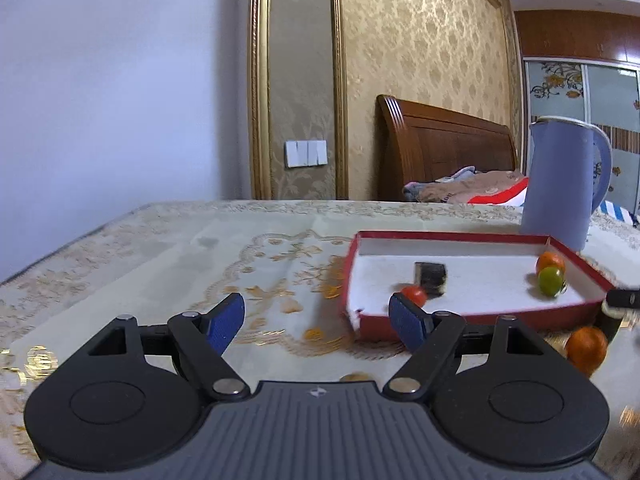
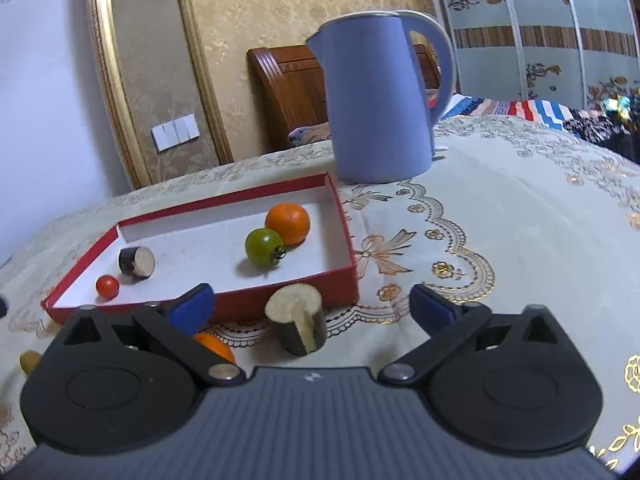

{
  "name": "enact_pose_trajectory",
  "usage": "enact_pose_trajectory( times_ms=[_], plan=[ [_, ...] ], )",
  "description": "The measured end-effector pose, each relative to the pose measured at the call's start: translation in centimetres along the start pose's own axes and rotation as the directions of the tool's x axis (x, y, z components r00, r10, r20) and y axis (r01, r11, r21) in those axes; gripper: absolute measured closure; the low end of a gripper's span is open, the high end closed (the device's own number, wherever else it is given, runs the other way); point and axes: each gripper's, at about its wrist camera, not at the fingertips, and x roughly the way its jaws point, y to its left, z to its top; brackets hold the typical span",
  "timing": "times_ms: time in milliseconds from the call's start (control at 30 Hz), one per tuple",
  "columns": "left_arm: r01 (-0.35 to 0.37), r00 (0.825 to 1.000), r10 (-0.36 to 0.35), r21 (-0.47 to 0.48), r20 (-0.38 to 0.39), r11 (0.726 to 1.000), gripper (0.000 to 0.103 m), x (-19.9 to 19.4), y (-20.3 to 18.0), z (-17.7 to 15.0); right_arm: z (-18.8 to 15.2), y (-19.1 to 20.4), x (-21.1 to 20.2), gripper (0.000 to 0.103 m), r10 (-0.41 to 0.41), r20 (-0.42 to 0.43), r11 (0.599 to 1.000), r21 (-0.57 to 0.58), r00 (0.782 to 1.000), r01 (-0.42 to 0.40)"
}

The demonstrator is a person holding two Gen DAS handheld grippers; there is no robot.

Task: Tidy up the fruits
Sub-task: 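Lift both grippers out of the tray toward the remaining fruits, then grasp a brown round fruit with left gripper while right gripper approaches the wooden cylinder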

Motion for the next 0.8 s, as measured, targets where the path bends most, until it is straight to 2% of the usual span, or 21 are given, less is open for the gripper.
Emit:
enact_pose_trajectory(
  times_ms=[100,233,433,567,633,767,800],
  plan=[
    [0.03,0.997,-0.03,0.002,-0.069,1.0,0.022,0.4,0.5,-0.8,-0.1,0.3,0.0,0.0,0.0,-0.002,1.0,-0.017,1.0,0.0],
    [0.052,0.992,-0.054,-0.023,-0.112,0.998,0.022,1.3,0.6,-0.8,0.0,0.4,-0.1,0.0,-0.004,0.003,1.0,-0.021,1.0,0.004],
    [0.035,0.974,-0.018,0.074,-0.225,0.997,0.022,3.2,-1.2,-1.3,0.0,0.2,0.1,0.0,-0.009,-0.013,1.0,-0.008,1.0,0.009],
    [0.044,0.963,-0.032,0.04,-0.267,0.998,0.022,3.6,-0.5,-1.7,0.0,0.1,0.3,0.0,-0.012,-0.021,1.0,0.001,1.0,0.012],
    [0.053,0.951,-0.049,0.005,-0.305,0.999,0.022,4.2,0.1,-1.8,0.0,0.2,0.3,0.0,-0.013,-0.02,1.0,-0.003,1.0,0.013],
    [0.061,0.95,-0.062,-0.014,-0.306,0.998,0.025,4.2,0.3,-1.7,0.0,0.3,0.2,0.0,-0.016,-0.021,1.0,-0.01,1.0,0.015],
    [0.062,0.951,-0.061,-0.004,-0.302,0.998,0.032,4.1,0.1,-1.7,0.0,0.3,0.3,0.0,-0.016,-0.024,1.0,-0.01,1.0,0.016]
  ],
)
